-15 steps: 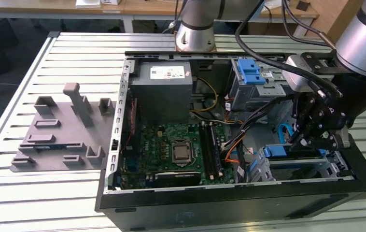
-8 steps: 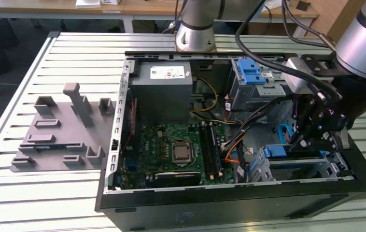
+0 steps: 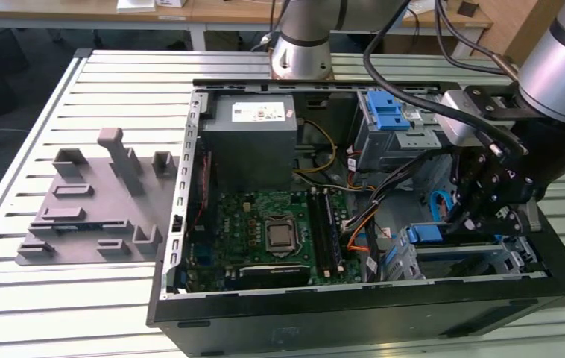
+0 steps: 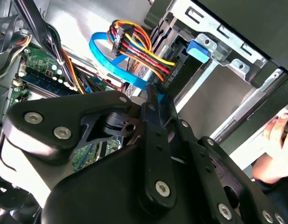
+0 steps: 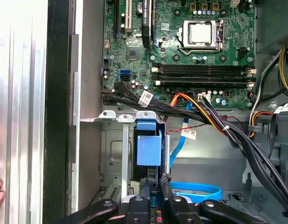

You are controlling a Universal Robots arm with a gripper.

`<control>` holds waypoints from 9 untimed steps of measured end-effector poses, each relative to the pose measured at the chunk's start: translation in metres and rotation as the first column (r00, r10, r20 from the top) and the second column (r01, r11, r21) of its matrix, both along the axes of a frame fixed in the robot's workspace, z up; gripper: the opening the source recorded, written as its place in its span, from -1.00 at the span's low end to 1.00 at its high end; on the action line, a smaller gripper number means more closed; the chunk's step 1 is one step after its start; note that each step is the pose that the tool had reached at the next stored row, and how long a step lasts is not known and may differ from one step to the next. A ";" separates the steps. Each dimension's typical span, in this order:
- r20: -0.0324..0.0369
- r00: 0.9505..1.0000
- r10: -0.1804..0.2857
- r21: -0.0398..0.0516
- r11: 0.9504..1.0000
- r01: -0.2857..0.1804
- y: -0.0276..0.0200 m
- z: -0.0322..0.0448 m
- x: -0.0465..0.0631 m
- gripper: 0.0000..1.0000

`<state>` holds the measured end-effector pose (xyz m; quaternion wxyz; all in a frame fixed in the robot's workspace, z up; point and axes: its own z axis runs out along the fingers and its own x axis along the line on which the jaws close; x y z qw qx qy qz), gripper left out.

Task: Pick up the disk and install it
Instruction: 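Insert the second disk wire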

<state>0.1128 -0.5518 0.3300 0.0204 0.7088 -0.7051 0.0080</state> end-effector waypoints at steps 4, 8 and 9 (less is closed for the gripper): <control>0.000 1.000 0.000 0.000 1.000 0.000 0.0000 0.0014 0.000 -0.53; 0.000 1.000 0.000 0.000 1.000 0.000 0.0000 0.0044 0.000 -0.53; 0.000 1.000 0.000 0.000 1.000 0.000 0.0000 0.0053 0.000 -0.53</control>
